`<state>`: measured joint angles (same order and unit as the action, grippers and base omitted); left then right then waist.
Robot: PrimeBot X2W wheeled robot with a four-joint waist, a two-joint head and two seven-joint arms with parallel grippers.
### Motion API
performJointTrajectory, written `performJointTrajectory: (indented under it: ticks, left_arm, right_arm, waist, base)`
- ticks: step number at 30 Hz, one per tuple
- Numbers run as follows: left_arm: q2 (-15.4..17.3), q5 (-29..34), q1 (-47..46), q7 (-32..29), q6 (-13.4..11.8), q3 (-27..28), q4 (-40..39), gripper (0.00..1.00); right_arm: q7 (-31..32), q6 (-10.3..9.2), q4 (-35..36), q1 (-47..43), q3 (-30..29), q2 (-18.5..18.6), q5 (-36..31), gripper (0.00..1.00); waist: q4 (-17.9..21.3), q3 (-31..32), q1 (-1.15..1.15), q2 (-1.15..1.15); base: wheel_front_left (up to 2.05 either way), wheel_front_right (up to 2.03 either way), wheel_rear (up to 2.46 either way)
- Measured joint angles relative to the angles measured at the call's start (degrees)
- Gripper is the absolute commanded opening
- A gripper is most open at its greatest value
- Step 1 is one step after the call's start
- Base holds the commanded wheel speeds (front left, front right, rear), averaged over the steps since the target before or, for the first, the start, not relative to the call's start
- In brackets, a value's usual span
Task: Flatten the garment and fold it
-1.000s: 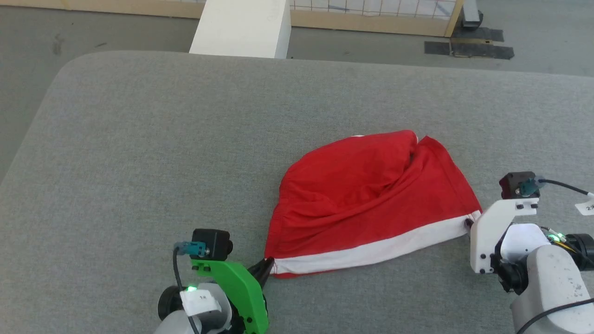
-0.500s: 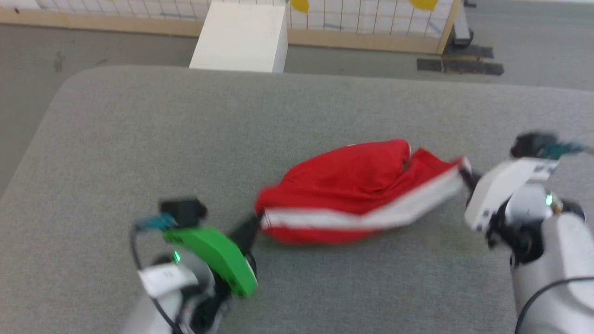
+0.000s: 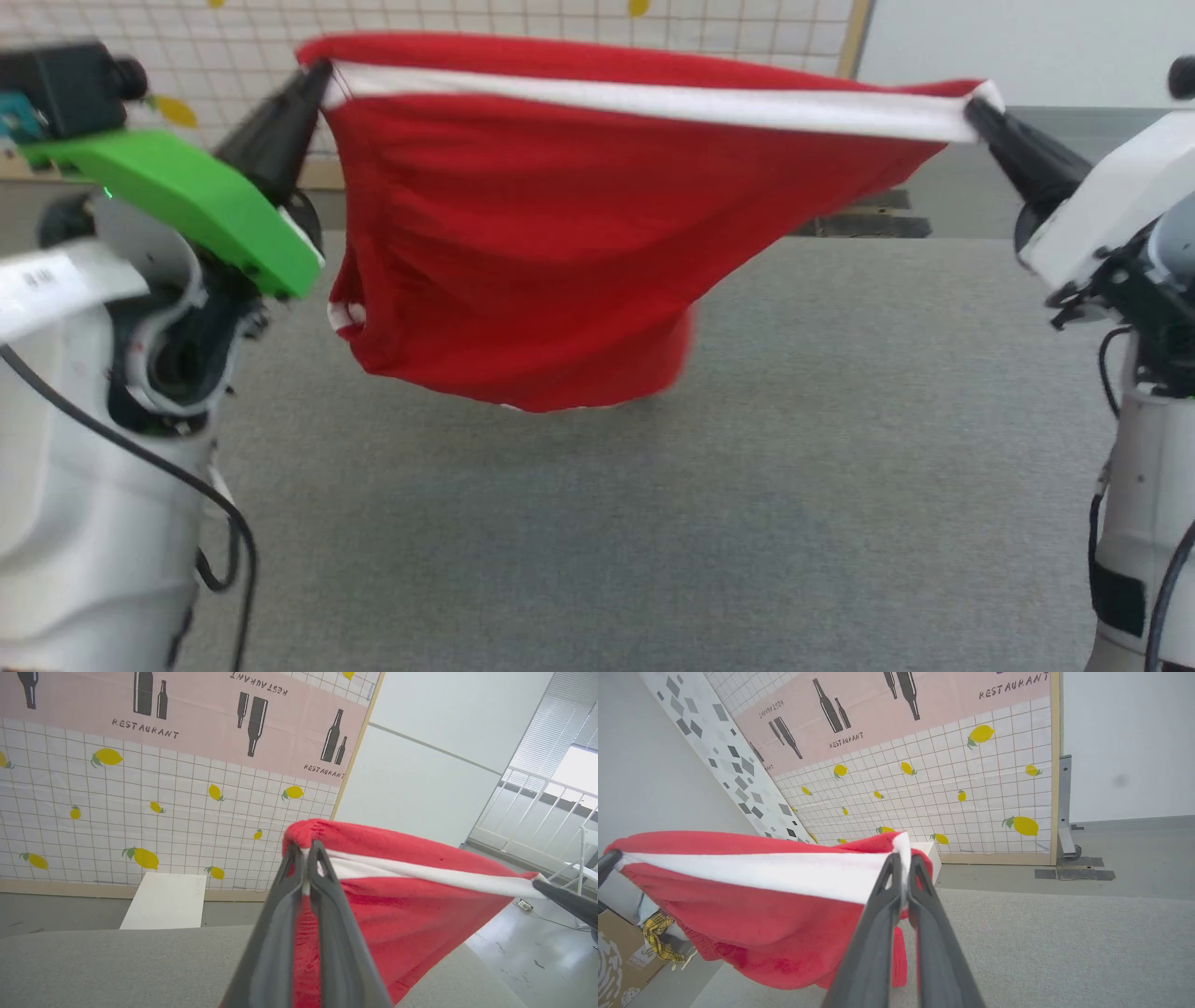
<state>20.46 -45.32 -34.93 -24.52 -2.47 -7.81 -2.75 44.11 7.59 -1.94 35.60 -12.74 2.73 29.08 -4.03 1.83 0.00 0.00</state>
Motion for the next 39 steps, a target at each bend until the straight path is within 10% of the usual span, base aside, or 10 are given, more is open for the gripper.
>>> performJointTrajectory:
  ticks: [13, 28, 39]
  left_arm:
    - [4.1, 2.0, -15.0, -4.9, 0.6, -1.2, 10.4, 0.00]
    - [4.7, 8.3, -38.7, 7.7, 5.0, -2.1, 27.7, 0.00]
    - [2.8, 5.2, -31.2, 15.6, 9.5, -4.4, 34.2, 0.00]
  right_arm:
    - [2.6, 0.02, -4.6, 13.1, -1.2, -0.3, 2.9, 0.00]
    - [-20.3, 0.02, -33.4, 48.4, 1.8, -0.6, 0.2, 0.00]
    - [-25.3, -0.01, -31.9, 36.5, 8.0, -0.2, 3.8, 0.00]
  waist:
    - [2.4, -4.1, 0.00, 0.00]
    - [4.7, -20.5, 0.01, 0.00]
    - [6.5, -26.0, 0.02, 0.00]
  base:
    - [0.00, 0.00, 0.00]
    - [0.00, 0.00, 0.00]
    - [0.00, 0.00, 0.00]
